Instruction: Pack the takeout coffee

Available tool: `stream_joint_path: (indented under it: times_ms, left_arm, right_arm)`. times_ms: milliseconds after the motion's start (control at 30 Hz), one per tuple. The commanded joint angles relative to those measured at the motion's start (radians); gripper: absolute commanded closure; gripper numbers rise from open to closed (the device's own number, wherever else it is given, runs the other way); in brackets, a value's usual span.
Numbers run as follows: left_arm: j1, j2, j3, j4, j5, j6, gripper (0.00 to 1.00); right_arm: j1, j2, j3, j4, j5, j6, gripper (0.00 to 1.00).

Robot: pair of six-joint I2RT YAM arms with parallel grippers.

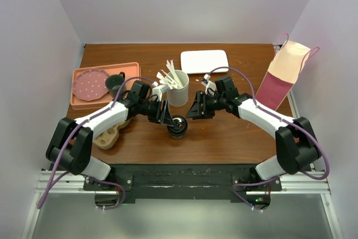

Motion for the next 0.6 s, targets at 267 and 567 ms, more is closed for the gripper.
stream_joint_path:
  times_ms: [267, 567]
  left_arm:
    - [-0.005, 0.084, -0.061, -0.098, -0.182, 0.066, 0.49]
    - [-0.006, 0.093, -0.070, -0.094, -0.190, 0.066, 0.49]
  right_arm:
    - [-0.014, 0.121, 0.019, 0.123, -0.068, -0.014, 0.51]
    - [-0.014, 0.135, -0.080, 0.177, -0.066, -0.018, 0.59]
